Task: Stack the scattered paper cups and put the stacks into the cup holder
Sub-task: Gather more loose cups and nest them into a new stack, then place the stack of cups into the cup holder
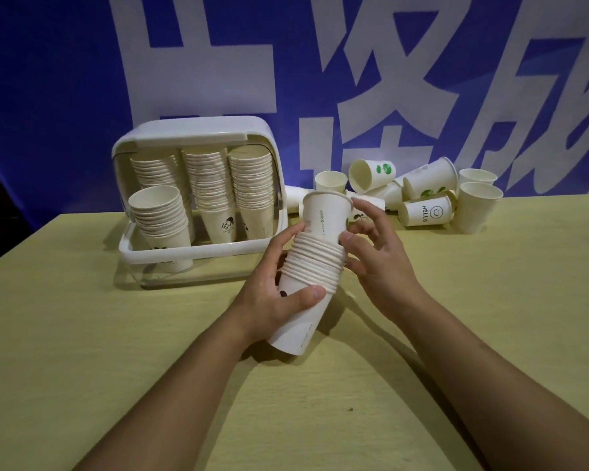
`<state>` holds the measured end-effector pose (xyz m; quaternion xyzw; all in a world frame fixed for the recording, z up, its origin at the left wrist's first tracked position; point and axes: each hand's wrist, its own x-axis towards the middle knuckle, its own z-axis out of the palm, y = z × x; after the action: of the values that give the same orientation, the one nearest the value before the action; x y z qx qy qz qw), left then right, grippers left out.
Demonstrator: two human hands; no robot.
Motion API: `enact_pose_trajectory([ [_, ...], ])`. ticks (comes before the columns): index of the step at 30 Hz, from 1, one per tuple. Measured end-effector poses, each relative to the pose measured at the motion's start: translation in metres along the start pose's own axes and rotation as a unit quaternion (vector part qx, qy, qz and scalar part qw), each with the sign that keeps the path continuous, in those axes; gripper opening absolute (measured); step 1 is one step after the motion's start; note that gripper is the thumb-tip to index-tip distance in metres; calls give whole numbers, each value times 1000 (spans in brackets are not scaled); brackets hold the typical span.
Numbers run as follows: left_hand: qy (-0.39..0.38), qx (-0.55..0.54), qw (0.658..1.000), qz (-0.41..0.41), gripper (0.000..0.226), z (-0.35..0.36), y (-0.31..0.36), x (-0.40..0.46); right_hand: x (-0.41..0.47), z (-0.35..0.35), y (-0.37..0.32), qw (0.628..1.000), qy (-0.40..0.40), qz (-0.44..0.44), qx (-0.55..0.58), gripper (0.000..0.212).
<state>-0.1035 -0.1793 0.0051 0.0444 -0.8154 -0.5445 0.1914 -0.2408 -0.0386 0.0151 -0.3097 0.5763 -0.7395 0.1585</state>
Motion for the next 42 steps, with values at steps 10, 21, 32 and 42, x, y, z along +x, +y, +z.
enact_pose_trajectory([
  [10,84,13,996,-4,89,-5,-8,5,-12,17,9,982,-114,-14,-149,47],
  [21,165,38,984,-46,46,-5,-1,4,-14,36,-1,975,-140,14,-175,92],
  [32,455,241,854,-78,46,-127,-13,6,38,105,-38,948,-43,-165,-270,93],
  [42,378,228,881,-171,80,-162,-31,26,90,159,2,931,-34,-193,-307,92],
])
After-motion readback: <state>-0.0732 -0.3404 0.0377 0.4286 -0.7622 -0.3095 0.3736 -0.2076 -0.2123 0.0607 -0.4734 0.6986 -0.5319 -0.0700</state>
